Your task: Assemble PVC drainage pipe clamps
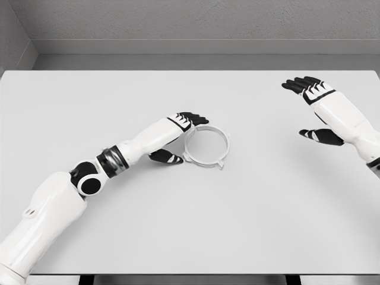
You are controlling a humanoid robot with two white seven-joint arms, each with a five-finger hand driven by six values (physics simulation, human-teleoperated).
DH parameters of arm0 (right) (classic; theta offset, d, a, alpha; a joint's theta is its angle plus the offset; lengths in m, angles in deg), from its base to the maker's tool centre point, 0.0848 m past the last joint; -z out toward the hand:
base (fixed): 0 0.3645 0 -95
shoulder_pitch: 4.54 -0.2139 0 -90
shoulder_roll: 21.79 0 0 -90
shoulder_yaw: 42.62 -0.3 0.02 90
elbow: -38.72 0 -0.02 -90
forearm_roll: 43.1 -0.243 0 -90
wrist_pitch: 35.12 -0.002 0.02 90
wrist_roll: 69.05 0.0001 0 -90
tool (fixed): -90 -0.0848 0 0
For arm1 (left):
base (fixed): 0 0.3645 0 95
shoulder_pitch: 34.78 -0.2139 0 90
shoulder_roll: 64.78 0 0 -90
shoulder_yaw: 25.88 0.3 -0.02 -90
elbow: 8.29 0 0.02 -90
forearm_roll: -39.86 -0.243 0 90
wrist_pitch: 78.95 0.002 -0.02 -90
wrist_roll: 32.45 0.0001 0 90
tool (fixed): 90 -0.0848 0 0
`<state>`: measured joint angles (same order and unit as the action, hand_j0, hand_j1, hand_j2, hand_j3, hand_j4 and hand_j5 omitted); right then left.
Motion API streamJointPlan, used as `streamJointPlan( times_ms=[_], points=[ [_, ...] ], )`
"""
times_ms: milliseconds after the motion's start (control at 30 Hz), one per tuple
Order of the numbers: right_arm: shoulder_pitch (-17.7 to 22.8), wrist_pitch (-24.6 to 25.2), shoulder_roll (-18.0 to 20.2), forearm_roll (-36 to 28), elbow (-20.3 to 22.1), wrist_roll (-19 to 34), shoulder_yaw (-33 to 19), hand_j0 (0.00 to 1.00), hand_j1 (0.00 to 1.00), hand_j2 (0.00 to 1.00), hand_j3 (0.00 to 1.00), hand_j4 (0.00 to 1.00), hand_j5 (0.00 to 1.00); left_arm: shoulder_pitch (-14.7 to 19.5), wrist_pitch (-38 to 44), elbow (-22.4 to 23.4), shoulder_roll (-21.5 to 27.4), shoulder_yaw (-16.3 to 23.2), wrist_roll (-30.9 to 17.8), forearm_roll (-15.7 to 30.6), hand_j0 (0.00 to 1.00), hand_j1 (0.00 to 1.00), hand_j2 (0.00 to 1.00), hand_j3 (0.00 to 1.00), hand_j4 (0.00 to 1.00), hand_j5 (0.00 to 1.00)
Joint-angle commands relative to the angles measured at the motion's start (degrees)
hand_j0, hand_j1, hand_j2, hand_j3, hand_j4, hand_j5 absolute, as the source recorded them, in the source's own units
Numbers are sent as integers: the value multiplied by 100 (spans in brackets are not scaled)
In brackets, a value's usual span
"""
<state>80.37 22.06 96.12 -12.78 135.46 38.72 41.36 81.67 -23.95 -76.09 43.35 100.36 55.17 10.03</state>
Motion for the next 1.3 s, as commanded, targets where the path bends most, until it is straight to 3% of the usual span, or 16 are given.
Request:
streamJointPlan(
  times_ms=[0, 1133, 1267],
  points=[
    [0, 4, 4, -44, 3, -1, -4, 100, 100, 100, 100, 100, 100, 0, 1, 4, -12, -3, -7, 39, 100, 100, 100, 100, 100, 100],
    [9, 4, -5, -44, 20, -1, 4, 100, 100, 100, 100, 100, 100, 123, 1, 48, -161, -20, 1, 47, 100, 100, 100, 100, 100, 100],
    [0, 4, -5, -44, 20, -1, 4, 100, 100, 100, 100, 100, 100, 228, 1, 56, 40, -64, 1, 100, 100, 100, 100, 100, 100, 100]
  ],
)
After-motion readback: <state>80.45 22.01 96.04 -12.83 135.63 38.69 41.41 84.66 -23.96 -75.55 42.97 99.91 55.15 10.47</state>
